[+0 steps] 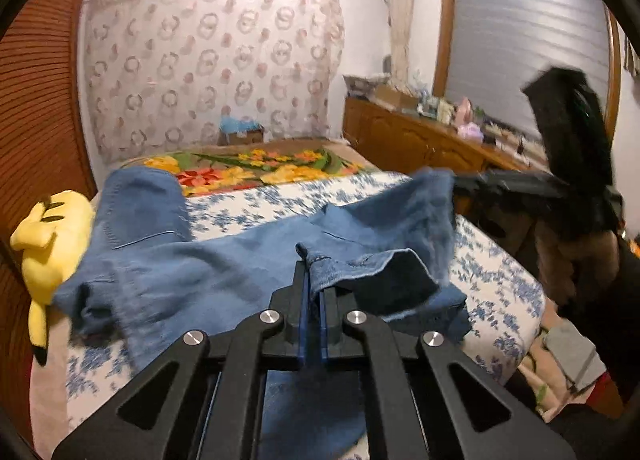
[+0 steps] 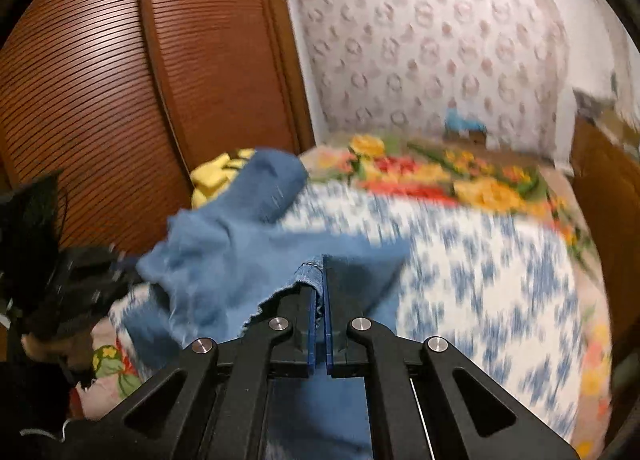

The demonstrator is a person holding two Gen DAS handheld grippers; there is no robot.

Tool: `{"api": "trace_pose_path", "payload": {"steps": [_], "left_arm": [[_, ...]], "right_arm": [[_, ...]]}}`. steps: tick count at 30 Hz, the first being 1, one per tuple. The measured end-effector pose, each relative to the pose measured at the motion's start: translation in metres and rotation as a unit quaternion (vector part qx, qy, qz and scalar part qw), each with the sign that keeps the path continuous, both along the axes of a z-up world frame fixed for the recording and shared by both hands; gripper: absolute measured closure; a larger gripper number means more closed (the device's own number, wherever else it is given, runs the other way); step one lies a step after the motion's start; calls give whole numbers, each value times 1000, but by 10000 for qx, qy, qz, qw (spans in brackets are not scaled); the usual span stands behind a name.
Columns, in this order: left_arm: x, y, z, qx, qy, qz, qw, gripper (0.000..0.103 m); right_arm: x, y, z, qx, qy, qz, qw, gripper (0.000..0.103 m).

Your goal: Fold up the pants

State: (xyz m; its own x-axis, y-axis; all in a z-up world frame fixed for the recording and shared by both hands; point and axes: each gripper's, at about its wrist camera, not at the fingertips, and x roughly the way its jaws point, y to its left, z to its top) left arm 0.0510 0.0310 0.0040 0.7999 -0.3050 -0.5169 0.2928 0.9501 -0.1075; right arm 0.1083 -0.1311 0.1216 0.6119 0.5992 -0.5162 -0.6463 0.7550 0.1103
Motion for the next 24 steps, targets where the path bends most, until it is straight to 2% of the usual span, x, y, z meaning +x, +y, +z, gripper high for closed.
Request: {"api": "trace_pose_path", "payload": {"steps": [5,8,10,15,21,23,24], "left_arm": [[-23,27,1,-186,61,231,9995,98],[-33,38,-9,-230,165,315,9991,98],[-38,42,-17,-266,231,349,9988,98],[-44,57,-32,-330,465,476,9972,98],[-51,76,-44,-270,670,628,9954,82],[-54,87,-49,-268,716,744,9943,65],[-55,90,-50,-268,715,785,9940,60]], "right_arm": [[14,43,35,13,-296,387,9988,100],[24,77,42,-24,-410,648,9971,100],[24,101,43,-71,-434,832,9956,100],[40,150,24,-302,-344,1173,9920,100],[76,192,4,-599,-170,1310,9894,100],[83,197,1,-657,-56,1328,9890,100],[84,202,-2,-686,-30,1327,9888,100]]}}
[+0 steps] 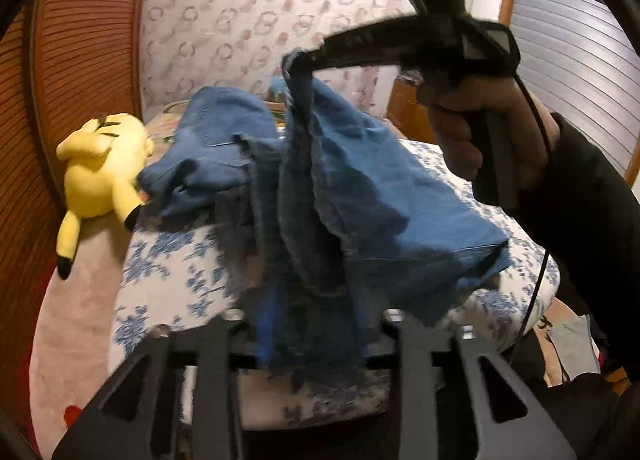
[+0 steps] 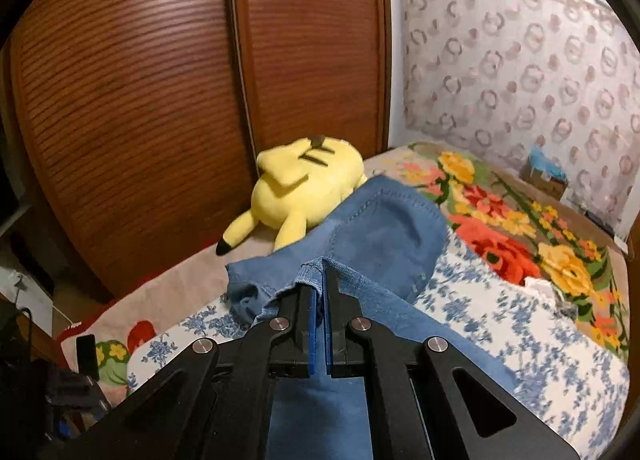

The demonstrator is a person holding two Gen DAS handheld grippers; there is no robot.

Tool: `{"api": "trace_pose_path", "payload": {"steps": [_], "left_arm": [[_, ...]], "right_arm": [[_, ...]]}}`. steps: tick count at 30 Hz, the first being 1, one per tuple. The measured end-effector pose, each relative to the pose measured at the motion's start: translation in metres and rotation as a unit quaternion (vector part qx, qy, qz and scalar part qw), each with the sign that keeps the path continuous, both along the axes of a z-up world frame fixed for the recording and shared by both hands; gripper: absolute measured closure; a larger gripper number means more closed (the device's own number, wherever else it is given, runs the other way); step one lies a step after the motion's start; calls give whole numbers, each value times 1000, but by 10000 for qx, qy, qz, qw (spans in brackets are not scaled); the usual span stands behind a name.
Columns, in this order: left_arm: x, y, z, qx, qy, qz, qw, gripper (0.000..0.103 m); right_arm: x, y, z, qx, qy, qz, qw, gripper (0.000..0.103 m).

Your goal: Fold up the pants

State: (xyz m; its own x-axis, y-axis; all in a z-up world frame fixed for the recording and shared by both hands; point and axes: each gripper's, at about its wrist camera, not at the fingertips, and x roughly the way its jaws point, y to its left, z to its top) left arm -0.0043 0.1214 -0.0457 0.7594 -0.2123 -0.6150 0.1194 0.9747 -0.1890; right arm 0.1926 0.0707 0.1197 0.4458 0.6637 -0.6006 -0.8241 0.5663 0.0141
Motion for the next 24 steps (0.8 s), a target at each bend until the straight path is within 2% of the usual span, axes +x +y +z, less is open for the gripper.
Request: {"api": "trace_pose_path", "payload": {"steps": [1,4,6,8,10,16,19,24], "left_arm": [[-1,4,0,-9,-22,49,10000,53],[-2,9,1,-30,-59,139,9999,52],[-2,10,3,-12,-90,177,9998,52],[0,11,4,-12,-105,171,9998,52],[3,8,5,113,-99,149,9998,52],[13,4,7,180,-112,132,9997,52],[19,1,5,176,-90,112,9997,52],[26,-7,2,183,-45,60,9998,52]], "right_arm": [[2,2,-5,-32,39,-4,10000,100],[8,12,-8,-190,187,1,9996,100],[5,12,-8,-319,216,-24,9993,94],[4,15,-8,-448,151,-53,9989,77],[2,17,-7,-508,68,-108,9986,66],[-5,-2,-1,-445,122,-110,9989,54],[-11,-10,-4,-385,286,16,9988,48],[-20,-37,-3,-280,193,-183,9993,47]]}}
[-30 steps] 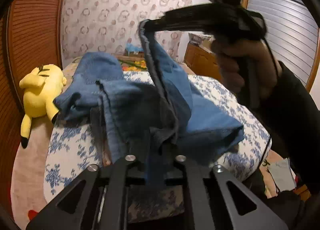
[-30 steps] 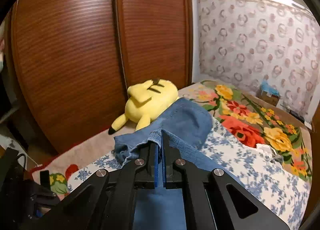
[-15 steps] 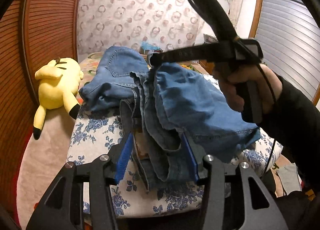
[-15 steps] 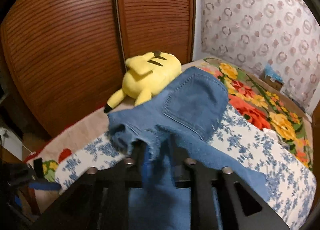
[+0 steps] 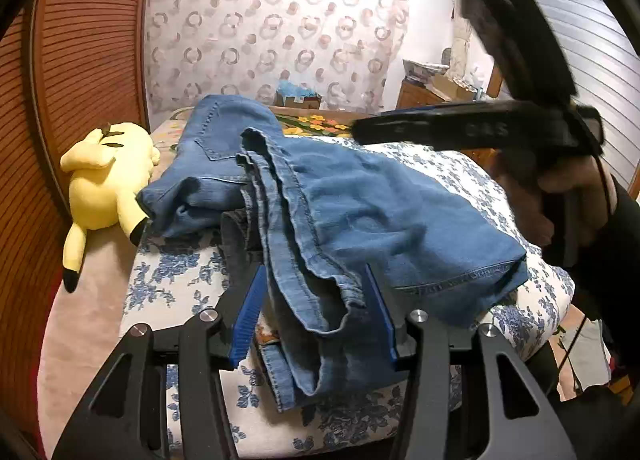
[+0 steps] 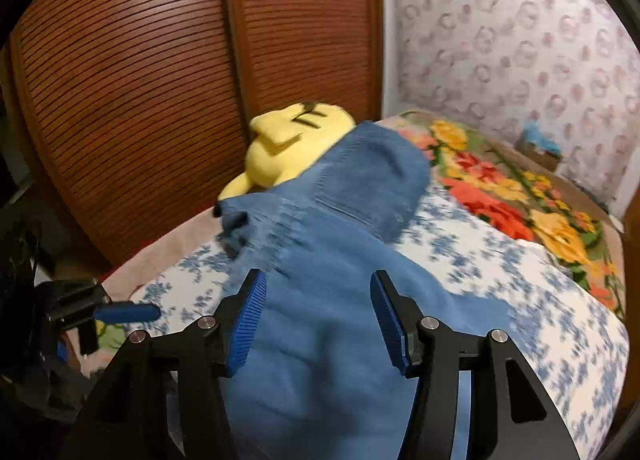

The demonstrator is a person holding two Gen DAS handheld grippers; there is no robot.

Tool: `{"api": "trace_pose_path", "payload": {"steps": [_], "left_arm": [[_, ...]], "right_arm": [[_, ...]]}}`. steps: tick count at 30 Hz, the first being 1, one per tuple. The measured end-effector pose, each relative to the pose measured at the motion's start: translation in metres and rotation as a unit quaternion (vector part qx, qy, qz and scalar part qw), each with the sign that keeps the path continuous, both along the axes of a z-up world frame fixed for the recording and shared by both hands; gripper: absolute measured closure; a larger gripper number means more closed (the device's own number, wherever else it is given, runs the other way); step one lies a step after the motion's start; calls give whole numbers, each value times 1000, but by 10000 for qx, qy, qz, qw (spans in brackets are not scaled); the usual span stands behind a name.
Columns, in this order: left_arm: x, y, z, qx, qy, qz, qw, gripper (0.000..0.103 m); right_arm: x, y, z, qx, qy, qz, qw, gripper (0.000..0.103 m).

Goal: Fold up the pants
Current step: 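Open both grippers and release the folded jeans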

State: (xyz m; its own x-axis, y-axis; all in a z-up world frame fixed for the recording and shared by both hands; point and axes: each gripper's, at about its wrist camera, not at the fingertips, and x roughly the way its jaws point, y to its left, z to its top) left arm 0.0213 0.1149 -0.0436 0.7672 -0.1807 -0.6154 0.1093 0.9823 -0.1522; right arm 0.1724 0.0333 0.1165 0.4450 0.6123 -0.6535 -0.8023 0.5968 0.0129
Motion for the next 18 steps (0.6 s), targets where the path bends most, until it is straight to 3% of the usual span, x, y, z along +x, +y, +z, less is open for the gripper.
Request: {"api": "trace_pose_path", "payload": {"steps": [9,18], "left_arm": [[8,-12,-3,45,42,-75,10000,52],[15,-17,-16,124,229,-59,9996,52]], "right_arm": [[16,-103,-37,-164,225,-932,9953,47],[23,-151,-76,-238,652,-1418,9875,47]]}}
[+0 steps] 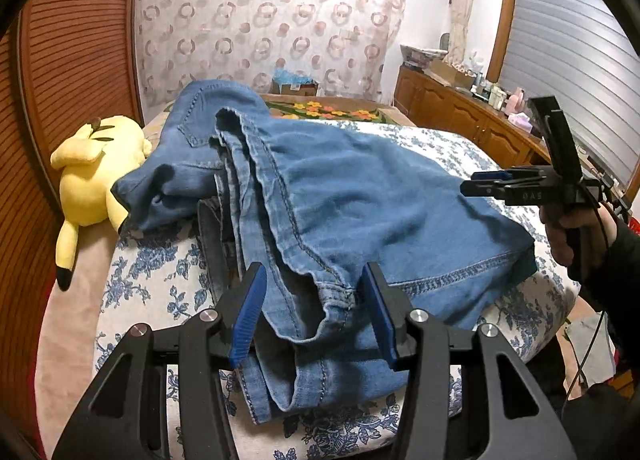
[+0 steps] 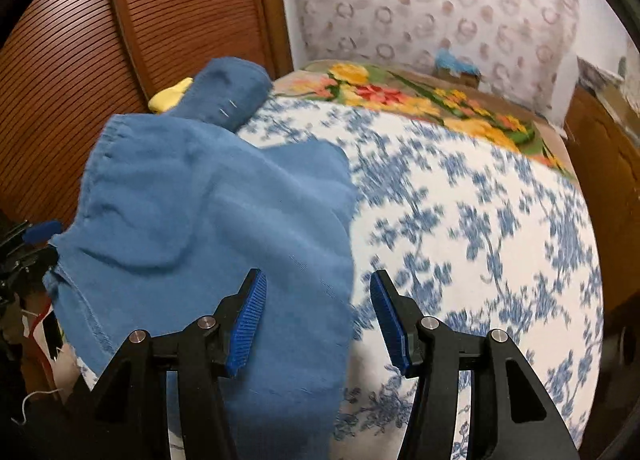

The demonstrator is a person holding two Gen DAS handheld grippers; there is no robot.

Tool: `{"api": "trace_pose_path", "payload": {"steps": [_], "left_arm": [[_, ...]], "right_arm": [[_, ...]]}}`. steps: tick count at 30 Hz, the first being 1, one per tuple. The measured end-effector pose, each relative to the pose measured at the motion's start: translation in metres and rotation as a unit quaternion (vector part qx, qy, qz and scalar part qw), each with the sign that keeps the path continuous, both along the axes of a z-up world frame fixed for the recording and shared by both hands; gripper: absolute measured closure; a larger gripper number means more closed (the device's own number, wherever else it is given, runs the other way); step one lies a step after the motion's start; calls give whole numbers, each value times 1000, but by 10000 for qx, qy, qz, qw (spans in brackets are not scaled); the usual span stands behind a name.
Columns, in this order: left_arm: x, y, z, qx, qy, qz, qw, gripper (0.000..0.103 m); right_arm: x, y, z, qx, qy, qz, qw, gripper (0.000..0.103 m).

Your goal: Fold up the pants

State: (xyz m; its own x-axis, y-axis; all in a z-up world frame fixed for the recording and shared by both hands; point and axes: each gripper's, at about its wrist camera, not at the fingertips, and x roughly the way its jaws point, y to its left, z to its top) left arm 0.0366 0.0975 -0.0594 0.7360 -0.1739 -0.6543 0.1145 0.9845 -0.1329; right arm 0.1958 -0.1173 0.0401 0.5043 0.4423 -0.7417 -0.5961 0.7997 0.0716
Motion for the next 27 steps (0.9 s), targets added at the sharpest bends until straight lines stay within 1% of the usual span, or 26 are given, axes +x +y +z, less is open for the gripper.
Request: {"api": "trace_pose_path", "payload": {"steps": [5,8,10,13,15,16,17,18,20,21,23,27], "left_arm": [[1,1,-2,-1,37,15,10000,52],[2,1,-3,4,58,7,10000,52],[2,1,-5,12,76,1,10000,52],[3,1,-7,16,109,11,9999,52],[3,1,-8,2,114,20,9999,52],[3,0,-8,-7,114,28,9999,52],[3,0,-8,-18,117,37,9999,52],[2,0,-8,-20,118,44,9999,52],[2,-1,-7,-15,109,35,9999,52],[3,-2,-6,-12,102,24,9999,52],[5,-5,-4,7,78,-31,10000,52],[9,-16,3,56,11,-178,9998,52]], "right_arm": [[23,6,-13,159,206,-23,9997,47],[36,12,-26,104,290,81,9995,47],[42,12,-33,218,356,134,9990,47],[47,12,-38,488,455,260,9974,60],[47,14,-42,563,428,294,9971,65],[46,15,-42,586,410,332,9969,78],[44,15,-42,659,385,413,9962,93],[40,15,-40,692,273,477,9961,94],[26,16,-31,555,-211,432,9973,95],[20,15,-25,547,-345,386,9972,95],[12,11,-15,530,-512,298,9968,96],[0,2,3,265,-766,259,9964,96]]}}
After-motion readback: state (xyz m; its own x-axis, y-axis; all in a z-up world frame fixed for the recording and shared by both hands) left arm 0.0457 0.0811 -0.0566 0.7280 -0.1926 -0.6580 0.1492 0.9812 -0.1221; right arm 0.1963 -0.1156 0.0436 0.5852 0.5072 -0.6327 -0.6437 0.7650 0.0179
